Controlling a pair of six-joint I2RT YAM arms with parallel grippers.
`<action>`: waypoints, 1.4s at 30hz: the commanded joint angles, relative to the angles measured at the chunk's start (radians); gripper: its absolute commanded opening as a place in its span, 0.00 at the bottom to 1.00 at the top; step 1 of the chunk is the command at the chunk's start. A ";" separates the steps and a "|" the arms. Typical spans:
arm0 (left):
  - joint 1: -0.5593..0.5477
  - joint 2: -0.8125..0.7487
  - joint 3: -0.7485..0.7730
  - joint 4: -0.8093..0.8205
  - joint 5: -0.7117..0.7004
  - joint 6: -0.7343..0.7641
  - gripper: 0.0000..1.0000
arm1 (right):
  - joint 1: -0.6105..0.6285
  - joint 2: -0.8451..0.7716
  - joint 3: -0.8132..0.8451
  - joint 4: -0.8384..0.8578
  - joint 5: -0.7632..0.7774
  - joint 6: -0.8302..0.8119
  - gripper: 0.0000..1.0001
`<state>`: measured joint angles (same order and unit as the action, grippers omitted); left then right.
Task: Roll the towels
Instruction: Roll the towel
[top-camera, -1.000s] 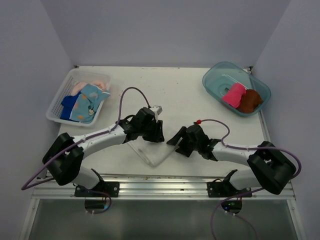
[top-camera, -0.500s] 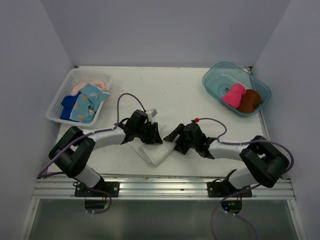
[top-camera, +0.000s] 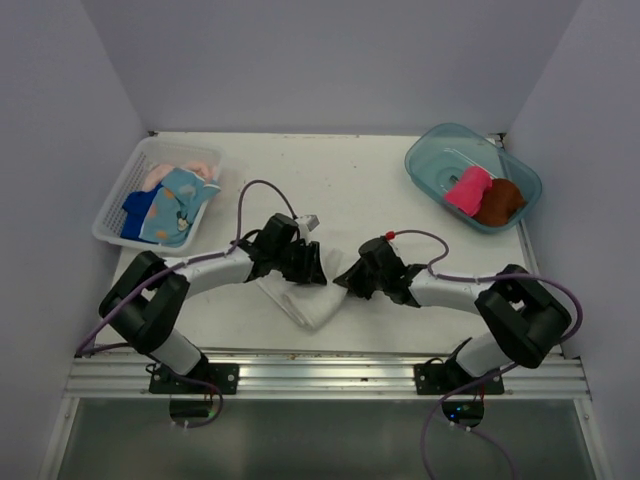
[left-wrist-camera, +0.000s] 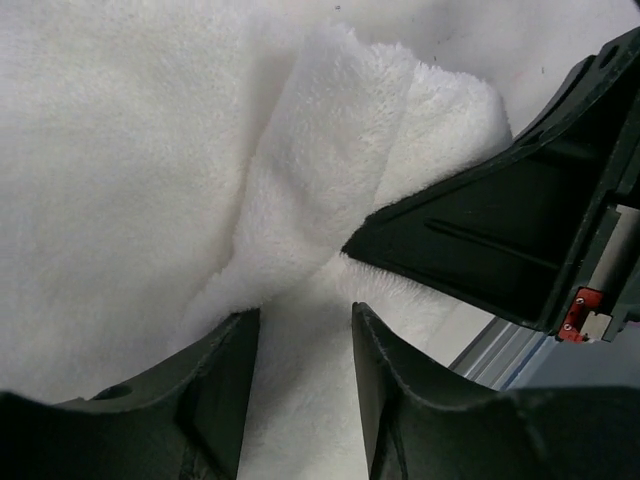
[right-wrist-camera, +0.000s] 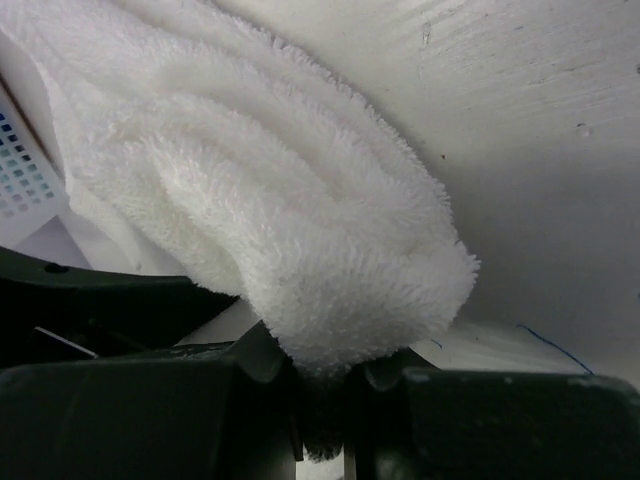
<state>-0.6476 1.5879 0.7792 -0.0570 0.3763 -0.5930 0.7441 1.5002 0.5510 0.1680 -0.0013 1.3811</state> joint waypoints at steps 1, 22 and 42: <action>0.005 -0.066 0.061 -0.205 -0.131 0.119 0.49 | -0.006 -0.052 0.088 -0.434 0.119 -0.068 0.00; -0.489 -0.324 -0.012 -0.113 -0.600 0.094 0.74 | -0.064 -0.023 0.293 -0.751 0.060 -0.025 0.00; -0.741 0.102 0.259 -0.302 -0.959 0.096 0.73 | -0.101 -0.069 0.254 -0.697 0.009 -0.014 0.00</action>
<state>-1.3842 1.6634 0.9966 -0.3161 -0.4789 -0.4789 0.6514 1.4712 0.8139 -0.5175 0.0078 1.3506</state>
